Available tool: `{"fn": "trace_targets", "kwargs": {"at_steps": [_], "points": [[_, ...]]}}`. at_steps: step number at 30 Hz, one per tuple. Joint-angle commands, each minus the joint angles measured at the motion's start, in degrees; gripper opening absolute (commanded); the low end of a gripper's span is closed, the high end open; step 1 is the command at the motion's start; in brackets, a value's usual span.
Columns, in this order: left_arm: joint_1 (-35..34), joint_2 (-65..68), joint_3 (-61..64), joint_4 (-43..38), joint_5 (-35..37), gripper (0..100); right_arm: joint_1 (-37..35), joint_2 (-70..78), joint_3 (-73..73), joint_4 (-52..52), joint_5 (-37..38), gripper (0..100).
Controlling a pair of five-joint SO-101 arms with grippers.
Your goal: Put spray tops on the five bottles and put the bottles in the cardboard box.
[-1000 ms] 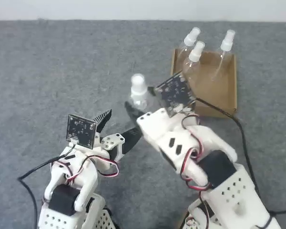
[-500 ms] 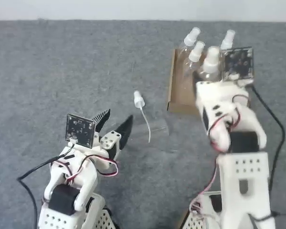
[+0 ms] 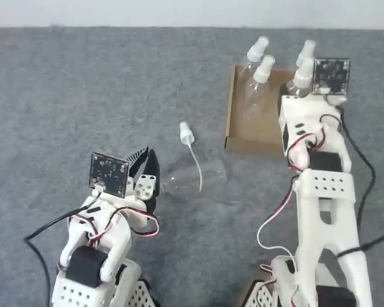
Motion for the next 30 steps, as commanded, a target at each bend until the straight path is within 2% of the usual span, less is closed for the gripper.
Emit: {"fn": "trace_targets", "kwargs": {"at_steps": [1, 6, 22, 30], "points": [[-0.26, -0.88, 0.31, -2.64, -0.18, 1, 0.57, -0.66, 2.20, -7.87, 0.62, 0.6], [-0.26, -0.88, 1.71, -4.66, -0.18, 1, 1.80, 0.40, 3.25, -12.09, 0.62, 0.6], [-0.26, -0.88, 1.71, -4.40, -0.18, 1, 2.86, 20.18, -0.53, -26.59, 0.70, 0.6], [-0.26, -0.88, 1.71, -4.40, -0.18, 1, 4.18, 25.71, -3.78, -27.21, 0.53, 0.6]]}}
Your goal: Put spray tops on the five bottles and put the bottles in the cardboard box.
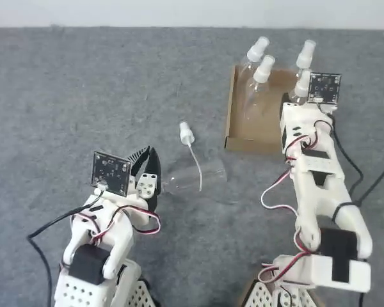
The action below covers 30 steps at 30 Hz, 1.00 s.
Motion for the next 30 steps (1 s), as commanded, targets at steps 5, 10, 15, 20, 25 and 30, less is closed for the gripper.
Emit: {"fn": "trace_targets", "kwargs": {"at_steps": [5, 10, 15, 20, 25, 30], "points": [[-0.18, -0.97, -0.66, -1.58, -0.18, 1, 0.13, 0.40, -4.40, -1.54, 0.44, 0.6], [-0.18, -0.97, -0.66, -1.58, -0.18, 1, 0.13, 0.40, -4.40, -1.19, 0.53, 0.7], [-0.18, -0.97, -0.66, -1.58, -0.18, 1, 0.04, 0.31, -4.31, -0.92, 0.53, 0.7], [-0.18, -0.97, -0.66, -1.58, -0.18, 1, 0.04, 0.31, -4.31, -0.92, 0.79, 0.9], [-0.18, -0.97, -0.66, -1.58, -0.18, 1, 0.04, 0.31, -4.04, -0.84, 0.70, 12.9], [-0.18, -0.97, -0.66, -1.67, -0.18, 1, -0.31, -0.22, -4.04, 2.15, 0.62, 19.4]]}}
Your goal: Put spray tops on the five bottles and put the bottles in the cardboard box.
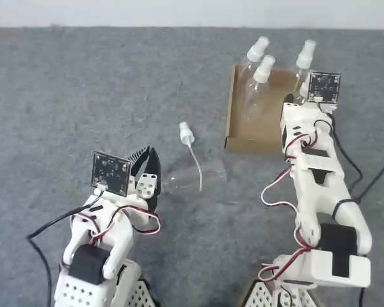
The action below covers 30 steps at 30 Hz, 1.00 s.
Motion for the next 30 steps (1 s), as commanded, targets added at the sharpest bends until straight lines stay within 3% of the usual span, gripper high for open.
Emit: {"fn": "trace_targets", "kwargs": {"at_steps": [1, 17, 24, 30], "points": [[-0.18, -0.97, -0.66, -1.67, -0.18, 1, -0.48, -1.63, -3.34, 1.36, 0.88, 19.9], [-0.18, -0.97, -0.66, -1.67, -0.18, 1, -1.45, -3.74, -3.69, 1.63, 0.97, 29.4], [-0.18, -0.97, -0.66, -1.76, -0.18, 1, -1.54, -18.77, -8.44, 20.35, 0.62, 29.3], [-0.18, -0.97, -0.66, -1.76, -0.18, 1, -8.75, -33.27, -11.16, 38.99, 0.97, 29.2]]}}
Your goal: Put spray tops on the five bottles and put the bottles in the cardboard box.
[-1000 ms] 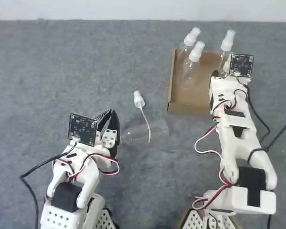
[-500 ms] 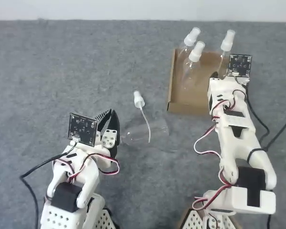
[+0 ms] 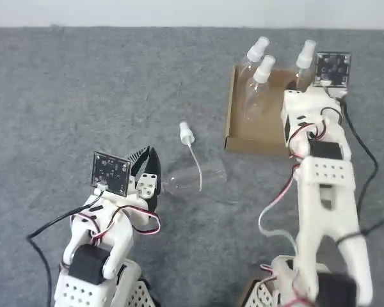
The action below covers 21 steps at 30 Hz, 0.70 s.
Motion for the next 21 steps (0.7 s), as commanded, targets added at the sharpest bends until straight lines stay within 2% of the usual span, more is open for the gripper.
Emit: {"fn": "trace_targets", "kwargs": {"at_steps": [1, 6, 9, 12, 21], "points": [[-0.18, -0.97, -0.66, -1.76, -0.18, 1, -6.81, -10.42, -4.22, 10.42, 1.05, 29.2], [-0.18, -0.97, -0.75, -1.58, -0.18, 1, -19.91, -13.23, -4.04, 21.41, 2.37, 21.0], [-0.18, -0.97, -0.75, -1.58, -0.18, 1, -26.77, -10.42, -3.87, 22.81, 7.03, 15.0], [-0.18, -0.97, -0.75, -1.58, -0.18, 1, -31.78, -5.23, -4.40, 22.20, 8.53, 13.9], [-0.18, -0.97, -0.75, -1.49, -0.18, 1, -34.33, 16.84, -11.87, 16.92, 8.70, 13.9]]}}
